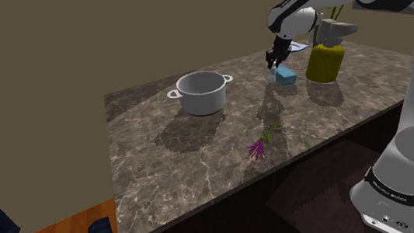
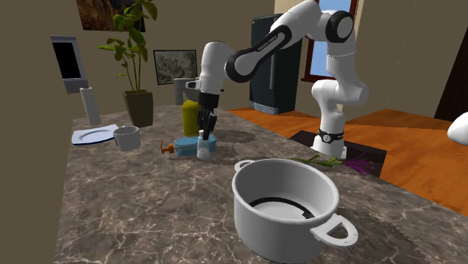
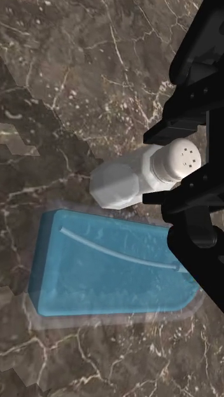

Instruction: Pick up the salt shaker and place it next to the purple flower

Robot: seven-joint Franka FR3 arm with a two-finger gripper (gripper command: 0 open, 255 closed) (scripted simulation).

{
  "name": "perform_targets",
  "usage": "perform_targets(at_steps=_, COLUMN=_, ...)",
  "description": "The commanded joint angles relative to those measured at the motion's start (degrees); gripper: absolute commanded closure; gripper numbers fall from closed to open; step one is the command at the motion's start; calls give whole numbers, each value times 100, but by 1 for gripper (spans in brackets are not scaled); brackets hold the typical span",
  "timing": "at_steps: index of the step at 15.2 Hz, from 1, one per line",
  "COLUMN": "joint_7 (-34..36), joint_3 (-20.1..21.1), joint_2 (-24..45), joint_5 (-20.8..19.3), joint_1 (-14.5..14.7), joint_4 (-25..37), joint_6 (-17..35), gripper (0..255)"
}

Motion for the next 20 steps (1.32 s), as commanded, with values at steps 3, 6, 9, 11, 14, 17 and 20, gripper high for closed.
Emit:
perform_targets(at_steps=3, joint_7=116, joint_3=-60, joint_2=-154, joint_5=-142, joint_1=33, joint_4=120, joint_6=-253, gripper=255)
perform_targets(at_steps=6, joint_7=198, joint_3=-95, joint_2=-254, joint_5=-238, joint_1=54, joint_4=224, joint_6=-441, gripper=255)
perform_targets(at_steps=9, joint_7=274, joint_3=-125, joint_2=-345, joint_5=-326, joint_1=71, joint_4=341, joint_6=-633, gripper=255)
perform_targets(at_steps=11, joint_7=323, joint_3=-142, joint_2=-400, joint_5=-379, joint_1=80, joint_4=426, joint_6=-763, gripper=255)
perform_targets(at_steps=14, joint_7=390, joint_3=-165, joint_2=-475, joint_5=-453, joint_1=91, joint_4=564, joint_6=-962, gripper=255)
perform_targets(at_steps=17, joint_7=453, joint_3=-184, joint_2=-539, joint_5=-518, joint_1=98, joint_4=715, joint_6=-1165, gripper=255)
perform_targets(at_steps=20, joint_7=510, joint_3=-200, joint_2=-592, joint_5=-574, joint_1=101, joint_4=880, joint_6=-1372, gripper=255)
